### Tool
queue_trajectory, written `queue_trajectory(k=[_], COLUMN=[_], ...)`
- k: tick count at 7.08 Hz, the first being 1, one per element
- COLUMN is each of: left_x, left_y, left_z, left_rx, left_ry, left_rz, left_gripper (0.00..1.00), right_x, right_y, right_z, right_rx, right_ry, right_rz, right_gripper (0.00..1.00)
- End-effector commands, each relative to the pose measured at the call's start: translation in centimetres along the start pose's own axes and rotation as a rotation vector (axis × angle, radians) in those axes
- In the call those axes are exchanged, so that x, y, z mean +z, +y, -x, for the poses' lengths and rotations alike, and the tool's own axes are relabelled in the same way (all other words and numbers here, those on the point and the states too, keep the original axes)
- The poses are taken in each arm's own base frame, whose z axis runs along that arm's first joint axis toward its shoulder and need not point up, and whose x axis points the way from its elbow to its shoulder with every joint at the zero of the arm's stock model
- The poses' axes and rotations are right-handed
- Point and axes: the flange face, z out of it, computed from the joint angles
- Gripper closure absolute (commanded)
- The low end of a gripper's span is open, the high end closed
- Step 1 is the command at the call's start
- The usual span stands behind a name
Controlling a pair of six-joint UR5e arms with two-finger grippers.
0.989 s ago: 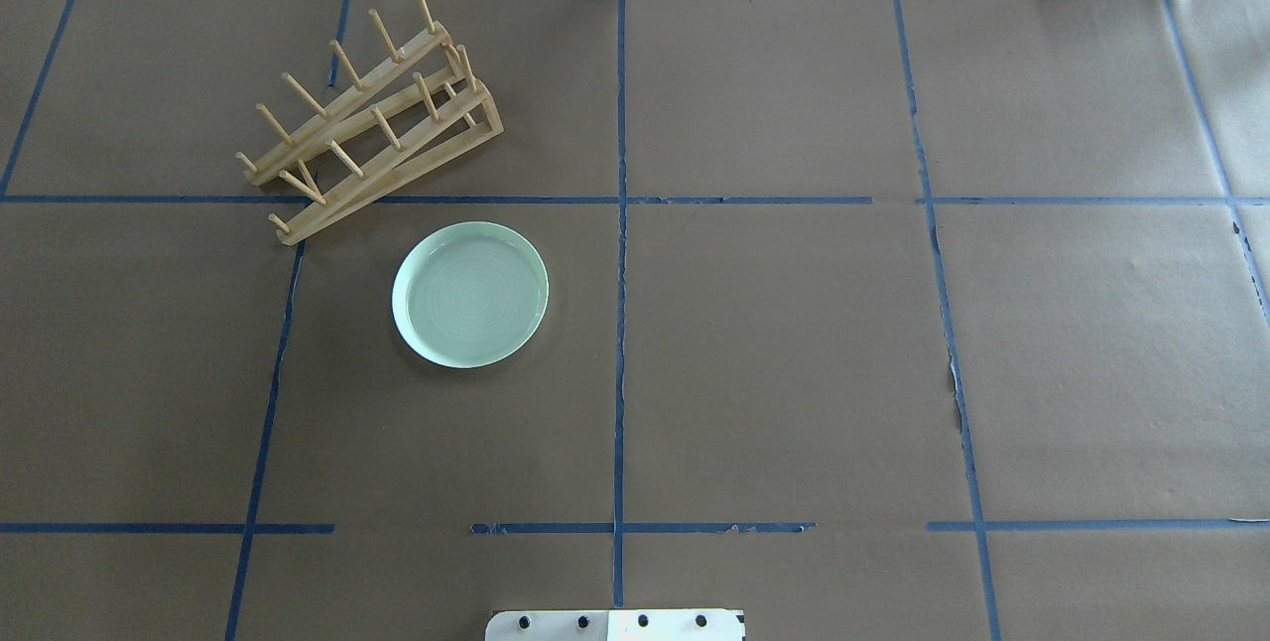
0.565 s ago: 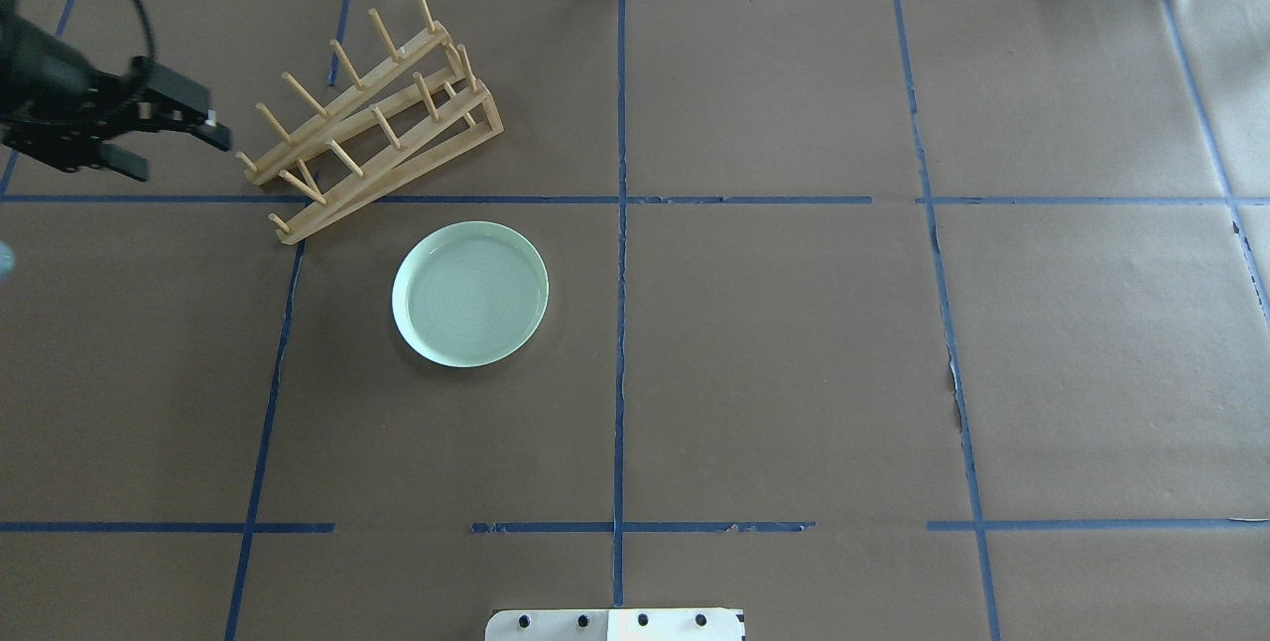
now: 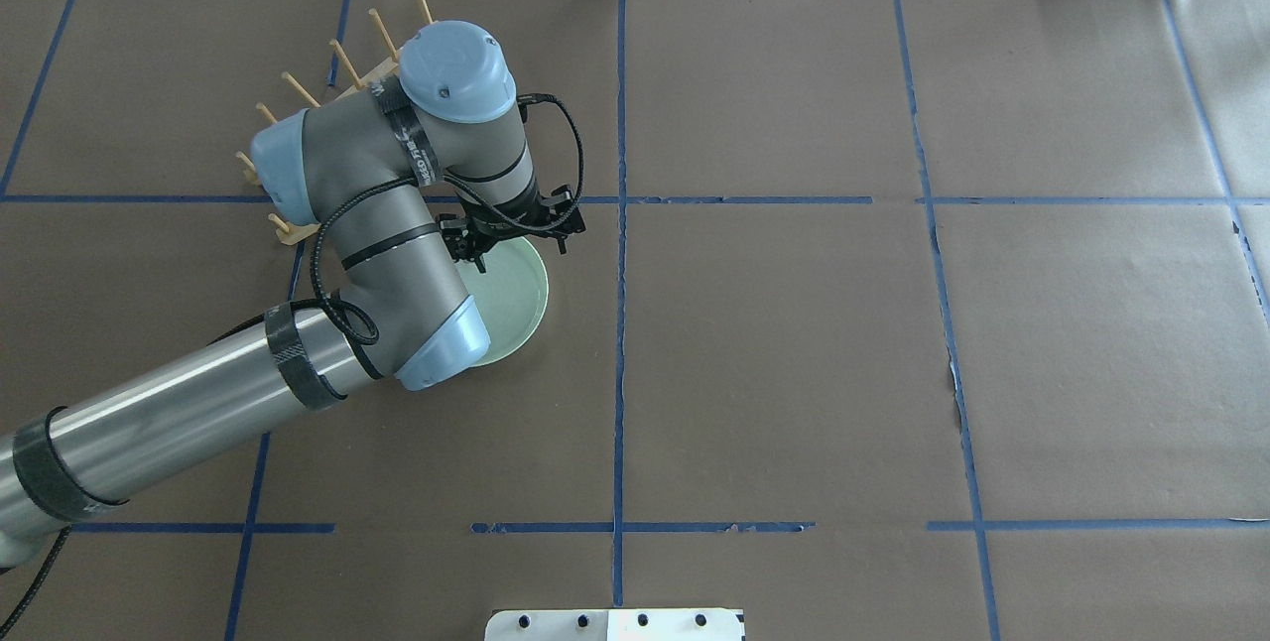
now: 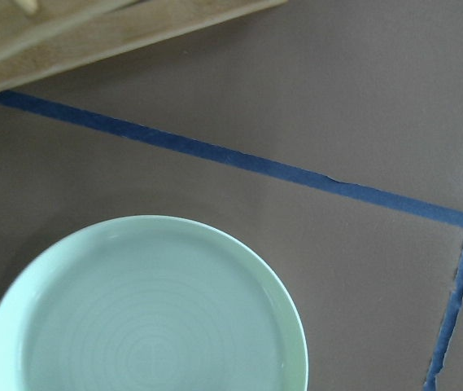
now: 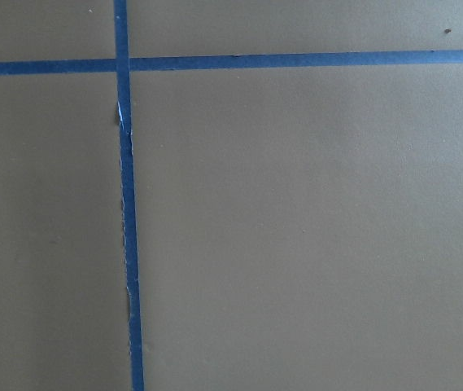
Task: Place plate on rack
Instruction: 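Move the left gripper over the pale green plate's far rim, then lower the left gripper and close it on the plate's rim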
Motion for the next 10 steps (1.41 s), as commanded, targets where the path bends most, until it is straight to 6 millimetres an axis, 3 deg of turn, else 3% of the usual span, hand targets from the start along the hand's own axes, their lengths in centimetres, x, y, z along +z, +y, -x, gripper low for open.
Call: queue_trajectory(k=[1,8,9,10], left_x=[1.6,4.2,4.1,4.0], left_y=[1.9,-0.4,-0.6,-0.6], left_z=[-1.4,-0.8,-0.7,-0.7], left_rx=[-0.027,0.042,0.040,0.039], left_ry=[-0.023,-0.047,-0.046,-0.045], left_rz=[0.019,-0.041,-0.041,-0.043], left_gripper=[0.11,0.35,0.61,1.00], right_x=[0.0,0.0,0.0,0.0], right_y=[-0.1,0.0,-0.1,0.0], right_z=[0.0,0.0,0.0,0.0], right_rx=[-0.001,0.000,-0.001,0.000], right_ry=[0.000,0.000,0.000,0.000], right_rz=[-0.001,0.000,-0.001,0.000], right_gripper=[0.00,0.00,0.00,0.00])
